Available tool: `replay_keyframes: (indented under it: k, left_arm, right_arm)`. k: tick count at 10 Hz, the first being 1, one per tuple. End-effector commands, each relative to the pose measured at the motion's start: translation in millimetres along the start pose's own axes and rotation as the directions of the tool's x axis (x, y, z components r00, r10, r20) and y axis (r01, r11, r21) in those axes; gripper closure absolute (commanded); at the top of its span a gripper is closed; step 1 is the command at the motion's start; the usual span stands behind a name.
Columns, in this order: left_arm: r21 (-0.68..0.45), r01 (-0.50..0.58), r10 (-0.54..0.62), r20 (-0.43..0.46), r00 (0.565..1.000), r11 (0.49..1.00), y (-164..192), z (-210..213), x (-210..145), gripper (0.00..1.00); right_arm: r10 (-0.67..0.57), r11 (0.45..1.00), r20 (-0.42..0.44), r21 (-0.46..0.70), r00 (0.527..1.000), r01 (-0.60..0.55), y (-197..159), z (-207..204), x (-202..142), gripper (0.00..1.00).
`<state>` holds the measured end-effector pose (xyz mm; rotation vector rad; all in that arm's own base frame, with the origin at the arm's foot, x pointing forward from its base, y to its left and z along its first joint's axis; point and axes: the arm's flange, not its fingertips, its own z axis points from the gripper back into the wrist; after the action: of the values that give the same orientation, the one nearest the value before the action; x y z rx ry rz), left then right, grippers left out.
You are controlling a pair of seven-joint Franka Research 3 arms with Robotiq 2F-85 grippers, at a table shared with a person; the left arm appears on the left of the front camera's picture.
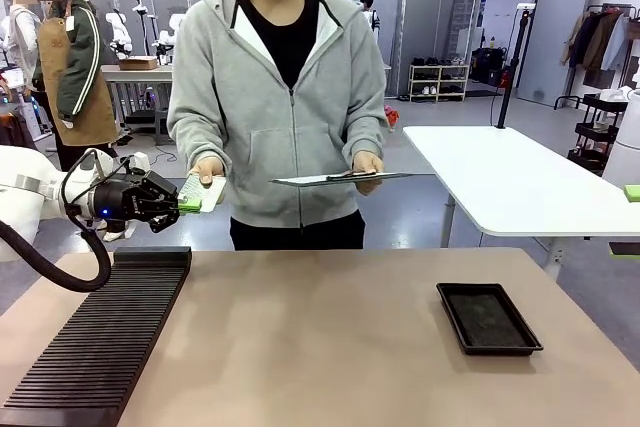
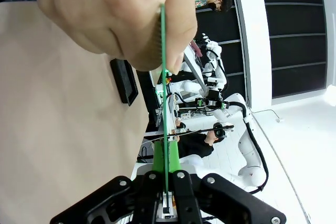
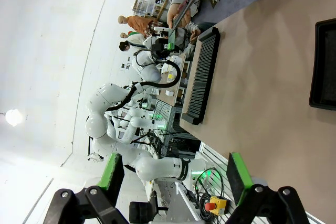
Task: Inspect the PCB.
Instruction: Release the Blank PCB you were holding.
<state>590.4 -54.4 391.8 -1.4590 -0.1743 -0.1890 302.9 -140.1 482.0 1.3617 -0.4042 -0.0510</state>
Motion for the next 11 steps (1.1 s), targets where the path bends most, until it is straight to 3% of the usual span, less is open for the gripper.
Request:
replay_keyframes:
  k: [1, 2, 3, 4, 5, 6, 7, 8, 9, 11]
  left_arm:
    - [0.0, 0.0, 0.0, 0.0, 1.0, 1.0, 0.0, 0.0, 0.0, 0.96]
    - [-0.003, 0.002, -0.002, 0.003, 1.0, 1.0, -0.1, 0.2, 0.0, 0.96]
    - [-0.028, 0.001, -0.001, -0.006, 1.0, 1.0, -0.5, 1.6, -0.7, 0.78]
    - [-0.04, 0.012, -0.013, -0.022, 1.0, 0.999, -1.3, 2.7, -1.5, 0.7]
    - [-0.052, 0.011, -0.012, -0.02, 1.0, 0.999, -1.7, 3.0, -1.6, 0.53]
    - [-0.055, 0.011, -0.012, -0.02, 1.0, 0.998, -1.7, 3.1, -1.7, 0.46]
    - [-0.052, 0.011, -0.012, -0.019, 1.0, 0.999, -1.6, 2.9, -1.7, 0.29]
    - [-0.052, 0.01, -0.011, -0.019, 1.0, 0.999, -1.7, 3.0, -1.7, 0.21]
    - [-0.049, 0.01, -0.011, -0.019, 1.0, 0.999, -1.6, 2.9, -1.5, 0.04]
    - [-0.057, 0.009, -0.01, -0.021, 1.0, 0.998, -2.3, 2.6, -1.6, 0.0]
  right_arm:
    - [0.019, 1.0, 0.001, 0.004, 1.0, -0.019, 0.3, 0.7, 0.1, 0.0]
    - [0.019, 1.0, 0.001, 0.004, 1.0, -0.019, 0.3, 0.7, 0.1, 0.0]
    - [0.019, 1.0, 0.001, 0.004, 1.0, -0.019, 0.3, 0.7, 0.1, 0.0]
    - [0.019, 1.0, 0.001, 0.004, 1.0, -0.019, 0.3, 0.7, 0.1, 0.0]
    - [0.019, 1.0, 0.001, 0.004, 1.0, -0.019, 0.3, 0.7, 0.1, 0.0]
    - [0.019, 1.0, 0.001, 0.004, 1.0, -0.019, 0.3, 0.7, 0.1, 0.0]
    - [0.019, 1.0, 0.001, 0.004, 1.0, -0.019, 0.3, 0.7, 0.1, 0.0]
    - [0.019, 1.0, 0.001, 0.004, 1.0, -0.019, 0.3, 0.7, 0.1, 0.0]
    - [0.019, 1.0, 0.001, 0.004, 1.0, -0.019, 0.3, 0.7, 0.1, 0.0]
    - [0.019, 1.0, 0.001, 0.004, 1.0, -0.019, 0.3, 0.7, 0.1, 0.0]
